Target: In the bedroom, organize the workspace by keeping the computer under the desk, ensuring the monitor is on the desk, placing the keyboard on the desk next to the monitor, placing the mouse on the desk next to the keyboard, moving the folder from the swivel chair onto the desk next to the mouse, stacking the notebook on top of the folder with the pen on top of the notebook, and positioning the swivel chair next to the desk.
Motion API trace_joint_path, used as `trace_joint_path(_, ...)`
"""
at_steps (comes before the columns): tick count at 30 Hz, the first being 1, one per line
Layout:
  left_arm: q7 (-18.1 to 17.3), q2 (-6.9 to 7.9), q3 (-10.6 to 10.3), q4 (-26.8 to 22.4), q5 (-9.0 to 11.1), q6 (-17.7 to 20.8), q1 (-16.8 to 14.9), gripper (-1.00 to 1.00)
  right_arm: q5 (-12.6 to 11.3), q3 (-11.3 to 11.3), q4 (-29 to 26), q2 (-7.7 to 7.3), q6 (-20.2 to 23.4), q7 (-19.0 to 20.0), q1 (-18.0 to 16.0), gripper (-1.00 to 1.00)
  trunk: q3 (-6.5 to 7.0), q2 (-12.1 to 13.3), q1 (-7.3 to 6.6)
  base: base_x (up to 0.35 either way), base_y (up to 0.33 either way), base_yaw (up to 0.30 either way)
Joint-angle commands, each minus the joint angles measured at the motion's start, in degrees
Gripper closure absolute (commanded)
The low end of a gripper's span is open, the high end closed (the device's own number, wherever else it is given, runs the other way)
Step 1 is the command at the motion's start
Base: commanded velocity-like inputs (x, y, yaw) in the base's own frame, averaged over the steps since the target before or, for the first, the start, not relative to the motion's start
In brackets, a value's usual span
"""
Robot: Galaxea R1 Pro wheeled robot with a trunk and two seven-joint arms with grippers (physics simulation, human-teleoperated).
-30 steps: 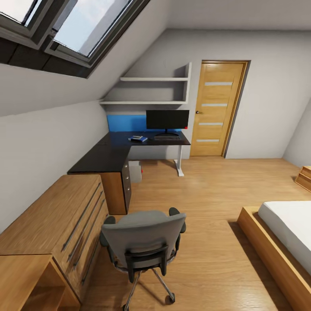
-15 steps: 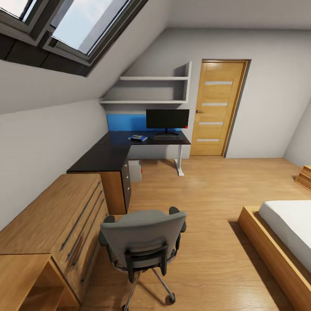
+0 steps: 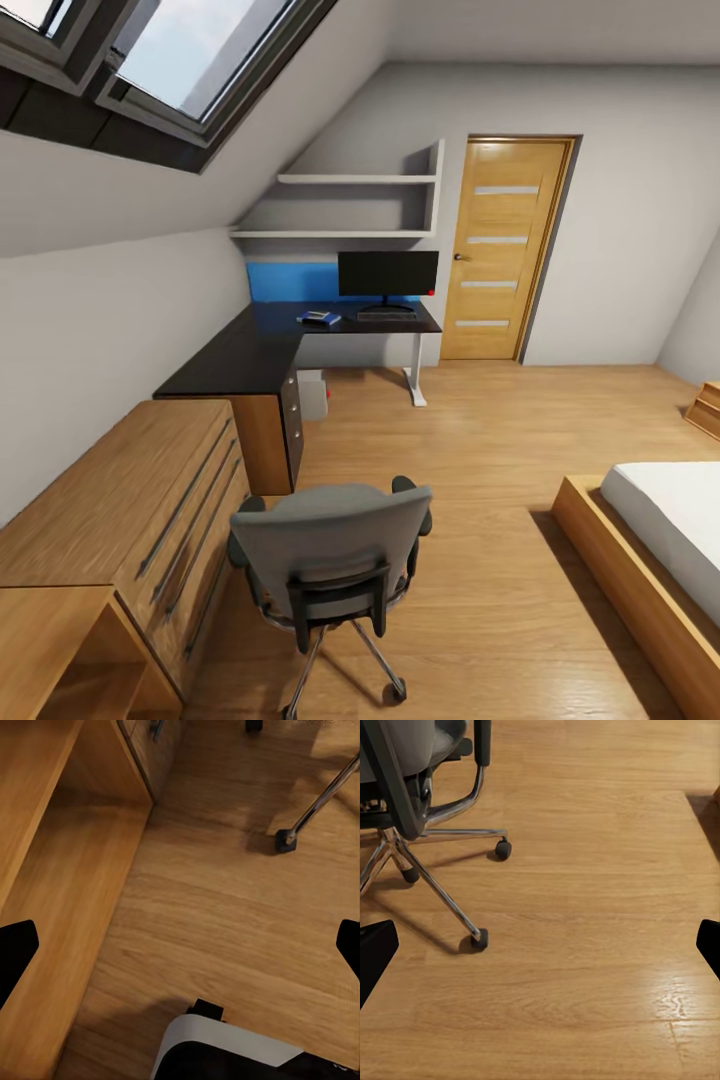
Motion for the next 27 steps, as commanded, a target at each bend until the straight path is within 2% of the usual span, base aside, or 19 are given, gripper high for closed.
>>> trace_joint_path(1, 0.39, 0.04, -0.49, -0.15, 0.55, -0.15, 0.0, -1.0, -0.47, 0.49, 0.0, -0.04, -0.16, -0.2, -0.03, -1.0, -0.25, -0.47, 0.24, 0.0, 0.0, 0.0)
trace_joint_path(23, 0.36, 0.08, -0.5, -0.47, 0.64, 0.12, 0.0, -1.0, -0.47, 0.49, 0.0, -0.04, 0.14, -0.15, -0.03, -1.0, -4.2, -9.29, 5.07, 0.0, 0.0, 0.0)
trace_joint_path(27, 0.16, 0.13, -0.52, -0.48, 0.65, 0.27, 0.0, -1.0, -0.47, 0.49, 0.0, -0.04, 0.15, -0.13, -0.03, -1.0, -4.91, -10.89, 5.95, 0.0, 0.128, 0.0)
